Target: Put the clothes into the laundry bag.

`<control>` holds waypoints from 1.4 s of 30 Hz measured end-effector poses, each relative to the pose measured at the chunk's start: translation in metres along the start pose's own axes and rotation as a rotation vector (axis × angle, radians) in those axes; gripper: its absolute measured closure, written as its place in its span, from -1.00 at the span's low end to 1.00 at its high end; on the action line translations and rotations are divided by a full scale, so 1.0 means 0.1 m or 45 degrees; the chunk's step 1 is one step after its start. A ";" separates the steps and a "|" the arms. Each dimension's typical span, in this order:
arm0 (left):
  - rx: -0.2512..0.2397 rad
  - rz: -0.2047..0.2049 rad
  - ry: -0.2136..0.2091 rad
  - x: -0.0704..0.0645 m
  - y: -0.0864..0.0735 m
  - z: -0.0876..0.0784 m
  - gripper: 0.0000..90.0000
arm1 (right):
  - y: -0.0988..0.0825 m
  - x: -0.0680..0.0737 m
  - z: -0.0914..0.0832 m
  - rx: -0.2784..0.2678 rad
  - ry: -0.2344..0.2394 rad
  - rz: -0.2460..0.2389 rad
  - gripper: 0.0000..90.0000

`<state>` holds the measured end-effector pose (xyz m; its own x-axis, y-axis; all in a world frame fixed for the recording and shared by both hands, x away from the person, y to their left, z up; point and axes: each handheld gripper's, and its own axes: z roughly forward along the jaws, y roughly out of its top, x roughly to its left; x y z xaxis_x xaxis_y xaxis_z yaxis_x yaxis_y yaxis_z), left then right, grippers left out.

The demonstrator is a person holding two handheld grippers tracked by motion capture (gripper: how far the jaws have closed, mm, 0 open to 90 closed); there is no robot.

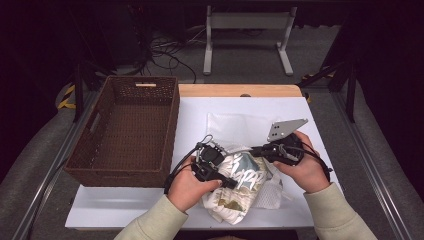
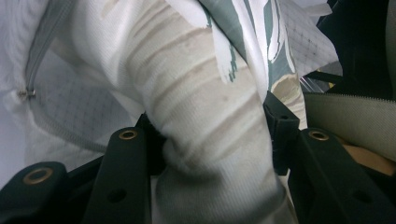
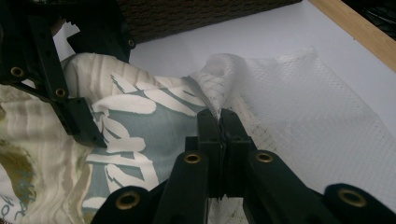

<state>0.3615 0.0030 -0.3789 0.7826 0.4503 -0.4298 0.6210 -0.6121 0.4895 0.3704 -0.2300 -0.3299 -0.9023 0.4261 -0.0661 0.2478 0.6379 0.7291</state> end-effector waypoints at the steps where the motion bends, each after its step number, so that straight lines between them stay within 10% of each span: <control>1: -0.008 -0.003 -0.003 -0.01 0.01 0.01 0.23 | 0.00 0.00 0.00 -0.001 0.004 0.001 0.97; 42: -0.125 -0.116 0.242 0.30 0.28 0.34 0.19 | -0.01 0.00 0.07 -0.003 0.017 0.008 0.97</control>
<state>0.4008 -0.0225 -0.4037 0.7115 0.6207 -0.3295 0.6832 -0.5013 0.5309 0.3725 -0.2262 -0.3349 -0.9052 0.4218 -0.0525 0.2530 0.6339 0.7309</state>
